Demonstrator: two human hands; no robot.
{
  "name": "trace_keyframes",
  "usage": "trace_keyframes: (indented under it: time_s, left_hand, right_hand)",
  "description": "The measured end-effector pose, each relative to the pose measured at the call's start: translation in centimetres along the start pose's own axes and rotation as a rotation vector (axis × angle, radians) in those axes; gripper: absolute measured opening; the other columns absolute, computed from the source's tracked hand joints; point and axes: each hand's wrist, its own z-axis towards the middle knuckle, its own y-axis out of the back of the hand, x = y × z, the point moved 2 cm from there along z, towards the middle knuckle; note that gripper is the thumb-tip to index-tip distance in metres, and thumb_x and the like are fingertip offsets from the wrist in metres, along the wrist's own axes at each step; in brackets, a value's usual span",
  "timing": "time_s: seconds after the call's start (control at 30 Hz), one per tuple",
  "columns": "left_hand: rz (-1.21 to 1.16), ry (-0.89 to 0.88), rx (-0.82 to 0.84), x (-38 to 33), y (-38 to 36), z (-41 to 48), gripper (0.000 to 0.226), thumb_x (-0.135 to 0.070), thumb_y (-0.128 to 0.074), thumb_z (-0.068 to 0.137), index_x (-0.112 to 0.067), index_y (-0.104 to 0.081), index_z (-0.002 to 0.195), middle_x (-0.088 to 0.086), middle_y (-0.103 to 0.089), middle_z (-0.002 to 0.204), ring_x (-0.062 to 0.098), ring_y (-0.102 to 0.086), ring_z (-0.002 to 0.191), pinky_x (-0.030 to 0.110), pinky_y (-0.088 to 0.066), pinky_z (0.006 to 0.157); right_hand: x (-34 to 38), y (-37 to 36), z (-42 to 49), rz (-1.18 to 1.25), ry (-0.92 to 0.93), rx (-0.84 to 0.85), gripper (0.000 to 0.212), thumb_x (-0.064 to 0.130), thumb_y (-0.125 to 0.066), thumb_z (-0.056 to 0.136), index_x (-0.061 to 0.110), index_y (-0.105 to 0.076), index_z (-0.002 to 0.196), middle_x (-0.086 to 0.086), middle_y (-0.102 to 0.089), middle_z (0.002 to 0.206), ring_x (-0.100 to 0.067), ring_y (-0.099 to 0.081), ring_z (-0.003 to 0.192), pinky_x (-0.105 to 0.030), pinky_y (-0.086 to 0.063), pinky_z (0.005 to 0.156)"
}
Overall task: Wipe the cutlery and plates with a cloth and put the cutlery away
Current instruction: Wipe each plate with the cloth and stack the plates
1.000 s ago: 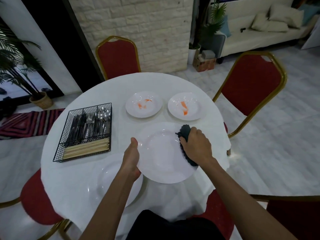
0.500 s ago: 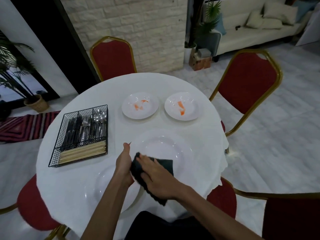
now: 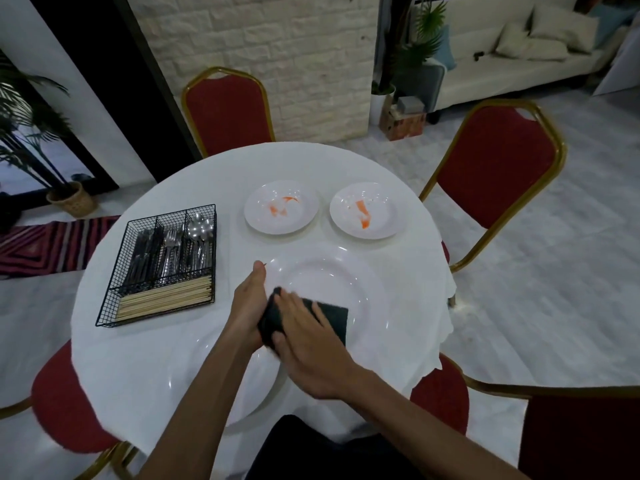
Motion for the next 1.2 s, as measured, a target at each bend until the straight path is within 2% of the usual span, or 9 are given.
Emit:
trace_keyframes:
  time_s: [0.13,0.27,0.43,0.53,0.6,0.7,0.9,1.07,1.2]
  left_hand:
    - [-0.019,-0.094,-0.007,0.1,2.1,0.5,0.046,-0.053,-0.043,0.102,-0.025,-0.062,0.134,0.003,-0.070,0.125,0.024,-0.069,0.109,0.043,-0.056,0.093]
    - [0.063,-0.079,0.060,0.5,2.2,0.4,0.055,-0.061,-0.049,0.095,-0.029,-0.057,0.139,-0.006,-0.058,0.142,0.022,-0.057,0.128,0.051,-0.047,0.106]
    - [0.376,-0.106,0.304,-0.1,0.9,0.2,0.054,-0.067,-0.050,0.092,-0.035,-0.062,0.134,-0.010,-0.062,0.136,0.014,-0.058,0.125,0.041,-0.044,0.109]
    - [0.575,-0.196,0.421,-1.3,-0.3,-0.5,0.040,-0.054,-0.044,0.101,-0.034,-0.067,0.127,-0.010,-0.071,0.121,0.009,-0.065,0.113,0.027,-0.048,0.096]
    - [0.570,-0.229,0.439,-2.1,-0.1,-0.8,0.034,-0.048,-0.048,0.101,-0.031,-0.071,0.119,-0.008,-0.075,0.112,0.008,-0.070,0.105,0.021,-0.052,0.084]
    - [0.391,-0.276,0.333,-2.8,1.4,-0.6,0.023,-0.039,-0.053,0.101,-0.029,-0.074,0.103,-0.010,-0.079,0.095,0.007,-0.074,0.088,0.018,-0.057,0.070]
    - [-0.018,-0.277,-0.060,-0.3,3.7,0.7,0.029,-0.047,-0.054,0.099,-0.028,-0.073,0.109,-0.002,-0.073,0.116,0.017,-0.068,0.108,0.041,-0.054,0.096]
    - [-0.228,-0.180,-0.413,4.1,5.7,-0.2,0.028,-0.042,-0.041,0.103,-0.024,-0.063,0.104,0.001,-0.067,0.104,0.026,-0.062,0.100,0.042,-0.054,0.088]
    - [-0.033,-0.173,-0.408,5.9,11.5,0.2,0.021,-0.028,-0.055,0.098,-0.018,-0.070,0.087,0.005,-0.065,0.085,0.025,-0.058,0.077,0.032,-0.051,0.066]
  right_hand:
    - [-4.8,0.4,-3.2,-0.281,0.160,0.063,0.061,0.043,-0.024,0.103,0.022,-0.025,0.160,0.007,-0.021,0.168,-0.013,-0.014,0.156,-0.039,-0.002,0.125]
    - [-10.1,4.5,-0.8,-0.595,-0.044,-0.128,0.064,0.046,-0.033,0.098,0.019,-0.039,0.156,-0.007,-0.034,0.163,-0.033,-0.032,0.150,-0.060,-0.022,0.116]
    - [-7.9,8.0,3.0,-0.335,-0.004,-0.122,0.076,0.055,-0.049,0.100,0.031,-0.011,0.162,0.000,-0.007,0.171,-0.024,-0.029,0.149,-0.047,-0.036,0.114]
    - [-7.3,8.4,3.7,-0.006,-0.048,-0.073,0.075,0.060,-0.063,0.090,0.032,-0.031,0.151,0.005,-0.036,0.156,-0.019,-0.050,0.127,-0.041,-0.048,0.098]
    - [-7.7,8.0,3.3,0.122,-0.116,-0.153,0.055,0.061,-0.068,0.086,0.022,-0.047,0.118,0.002,-0.059,0.115,-0.018,-0.059,0.095,-0.039,-0.051,0.080]
    - [-9.0,6.4,1.7,0.318,-0.323,-0.297,0.049,0.055,-0.067,0.090,0.012,-0.042,0.091,0.001,-0.058,0.074,-0.017,-0.053,0.065,-0.029,-0.043,0.059]
    - [-7.6,0.5,-1.8,0.864,-0.705,-0.556,0.029,0.040,-0.068,0.094,0.013,-0.056,0.100,-0.001,-0.066,0.090,-0.017,-0.063,0.080,-0.020,-0.044,0.058]
    - [-4.8,-2.8,-1.3,0.871,-0.738,-0.425,0.031,0.034,-0.068,0.094,0.014,-0.053,0.111,-0.001,-0.066,0.100,-0.011,-0.063,0.084,-0.023,-0.047,0.063]
    - [-5.5,-2.3,1.1,0.695,-0.665,-0.263,0.031,0.035,-0.069,0.092,0.013,-0.055,0.110,-0.002,-0.067,0.099,-0.011,-0.064,0.082,-0.022,-0.046,0.061]
